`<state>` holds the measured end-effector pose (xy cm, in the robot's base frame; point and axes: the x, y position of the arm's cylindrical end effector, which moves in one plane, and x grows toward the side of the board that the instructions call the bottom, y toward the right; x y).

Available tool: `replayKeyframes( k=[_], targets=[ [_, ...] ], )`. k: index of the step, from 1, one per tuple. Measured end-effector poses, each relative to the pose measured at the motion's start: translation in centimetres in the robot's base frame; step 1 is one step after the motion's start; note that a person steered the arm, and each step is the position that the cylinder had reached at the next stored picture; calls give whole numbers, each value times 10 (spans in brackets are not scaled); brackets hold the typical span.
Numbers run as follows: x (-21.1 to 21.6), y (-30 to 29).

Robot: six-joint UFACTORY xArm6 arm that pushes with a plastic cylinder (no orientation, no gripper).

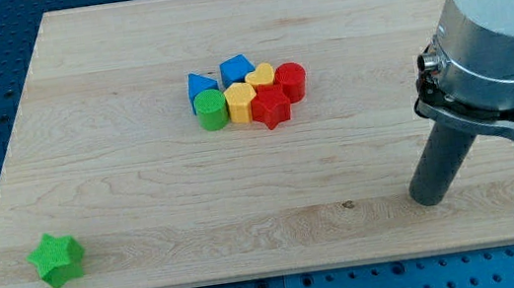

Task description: Slide the green star slightly to the top

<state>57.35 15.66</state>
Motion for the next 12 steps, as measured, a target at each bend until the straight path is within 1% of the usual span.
replayKeyframes(
  k=[3, 4, 6, 7, 8, 9, 10, 12],
  targets=[
    [1, -3],
    [19, -40],
    [30, -185],
    [-55, -260],
    [-91, -372],
    [-69, -461],
    [-69, -461],
    [44, -458]
  ],
)
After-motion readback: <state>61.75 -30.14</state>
